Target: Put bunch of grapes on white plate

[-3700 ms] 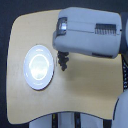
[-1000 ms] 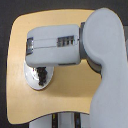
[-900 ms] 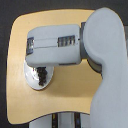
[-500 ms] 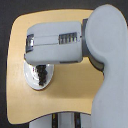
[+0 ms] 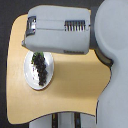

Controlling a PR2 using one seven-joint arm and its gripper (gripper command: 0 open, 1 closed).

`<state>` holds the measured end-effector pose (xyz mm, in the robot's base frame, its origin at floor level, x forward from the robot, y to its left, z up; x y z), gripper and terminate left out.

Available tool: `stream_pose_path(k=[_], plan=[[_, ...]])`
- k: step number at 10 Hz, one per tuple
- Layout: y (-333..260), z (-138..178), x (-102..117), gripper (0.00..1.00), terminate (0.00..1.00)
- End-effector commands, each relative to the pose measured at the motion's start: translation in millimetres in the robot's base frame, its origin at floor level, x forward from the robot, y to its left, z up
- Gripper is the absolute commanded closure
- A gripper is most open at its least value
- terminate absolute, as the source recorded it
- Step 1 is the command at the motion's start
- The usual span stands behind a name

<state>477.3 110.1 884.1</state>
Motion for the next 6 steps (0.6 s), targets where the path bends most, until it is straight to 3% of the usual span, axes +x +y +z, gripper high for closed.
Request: stream_pose_path(k=[1,6], plan=[[-46,52,22,0.00,0.00],[-154,60,23,0.00,0.00]])
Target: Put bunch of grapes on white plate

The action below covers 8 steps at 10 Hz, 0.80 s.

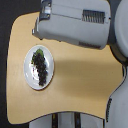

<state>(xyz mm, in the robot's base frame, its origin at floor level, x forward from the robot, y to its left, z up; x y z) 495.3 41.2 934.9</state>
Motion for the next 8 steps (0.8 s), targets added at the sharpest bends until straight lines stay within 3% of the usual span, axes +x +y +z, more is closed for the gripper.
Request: stream_pose_path(k=[1,8], plan=[[-111,12,3,0.00,0.00],[-218,18,-12,0.00,0.00]])
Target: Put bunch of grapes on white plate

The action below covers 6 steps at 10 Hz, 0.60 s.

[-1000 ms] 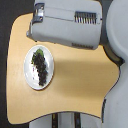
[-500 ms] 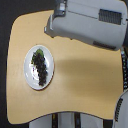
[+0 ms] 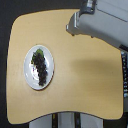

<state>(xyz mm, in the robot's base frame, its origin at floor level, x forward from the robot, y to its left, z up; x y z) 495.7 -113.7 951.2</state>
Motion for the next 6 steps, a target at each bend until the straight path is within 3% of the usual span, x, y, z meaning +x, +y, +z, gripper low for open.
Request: stream_pose_path(k=[1,6], plan=[[-81,4,-12,0.00,0.00],[-121,2,-8,0.00,0.00]])
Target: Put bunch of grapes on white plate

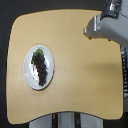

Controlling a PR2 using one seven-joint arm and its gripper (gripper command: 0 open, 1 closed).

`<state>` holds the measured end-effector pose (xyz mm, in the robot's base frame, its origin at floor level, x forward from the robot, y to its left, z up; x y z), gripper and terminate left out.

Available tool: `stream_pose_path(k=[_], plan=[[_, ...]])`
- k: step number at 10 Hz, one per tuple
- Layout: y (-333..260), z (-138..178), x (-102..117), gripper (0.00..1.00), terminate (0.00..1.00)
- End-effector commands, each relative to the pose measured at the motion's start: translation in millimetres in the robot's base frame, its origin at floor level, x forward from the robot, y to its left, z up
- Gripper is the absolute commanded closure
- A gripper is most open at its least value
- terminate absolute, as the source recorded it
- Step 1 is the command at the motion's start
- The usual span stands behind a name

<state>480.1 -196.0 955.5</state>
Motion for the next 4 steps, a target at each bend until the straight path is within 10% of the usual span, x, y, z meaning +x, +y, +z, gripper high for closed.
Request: stream_pose_path(k=[1,3,4], plan=[[-43.9,-5.6,8.8,0.00,0.00],[-49.1,-9.9,10.9,0.00,0.00],[-50.2,-12.0,13.0,0.00,1.00]])
